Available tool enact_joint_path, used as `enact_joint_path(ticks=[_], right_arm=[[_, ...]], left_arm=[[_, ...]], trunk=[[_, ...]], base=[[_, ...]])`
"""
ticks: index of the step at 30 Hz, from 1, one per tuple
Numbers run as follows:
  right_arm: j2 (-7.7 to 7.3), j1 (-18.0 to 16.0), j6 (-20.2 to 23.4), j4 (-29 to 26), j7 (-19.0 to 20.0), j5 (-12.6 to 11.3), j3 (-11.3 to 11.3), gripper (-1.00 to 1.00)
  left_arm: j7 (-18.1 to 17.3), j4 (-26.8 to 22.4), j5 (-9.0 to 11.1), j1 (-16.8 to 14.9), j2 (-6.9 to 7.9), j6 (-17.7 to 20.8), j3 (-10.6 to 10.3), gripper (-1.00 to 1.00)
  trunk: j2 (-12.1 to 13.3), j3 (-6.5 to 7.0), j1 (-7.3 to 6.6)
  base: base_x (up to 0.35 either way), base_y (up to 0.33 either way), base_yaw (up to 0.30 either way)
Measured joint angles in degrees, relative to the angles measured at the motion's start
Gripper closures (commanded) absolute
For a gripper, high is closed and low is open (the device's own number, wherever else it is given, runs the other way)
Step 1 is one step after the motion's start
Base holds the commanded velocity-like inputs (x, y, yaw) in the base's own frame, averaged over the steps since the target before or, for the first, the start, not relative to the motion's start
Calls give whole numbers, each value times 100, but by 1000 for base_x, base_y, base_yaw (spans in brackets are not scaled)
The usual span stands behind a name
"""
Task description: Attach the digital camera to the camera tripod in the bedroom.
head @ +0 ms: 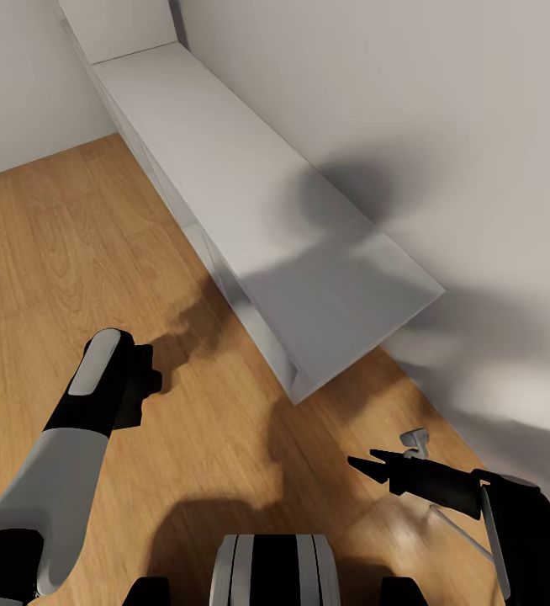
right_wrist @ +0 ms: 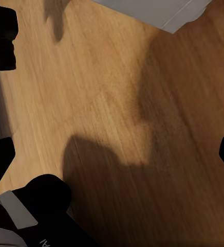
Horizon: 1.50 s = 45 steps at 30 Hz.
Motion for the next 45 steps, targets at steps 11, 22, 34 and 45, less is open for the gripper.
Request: enact_joint_path(ticks=[11,22,34,45], right_arm=[[-4,0,0,0,2,-5,-8,-100],[-8,0,0,0,15,-9,-36,-100],[-3,0,0,0,9,-10,-29,-100],[-11,0,0,0,9,-10,-43,-100]], left_arm=[[-10,28,9,0,11,454,-5,100],[-32,-153,24,0,482,2833,-24,100],[-43,-170,-607,0,802,4235,-39,100],[-90,-549,-743,8,820,4997,-40,100]], trunk=[[0,0,0],[0,0,0],[9,155,-18],[24,399,-47]], base=[[0,0,0],[0,0,0],[0,0,0],[0,0,0]])
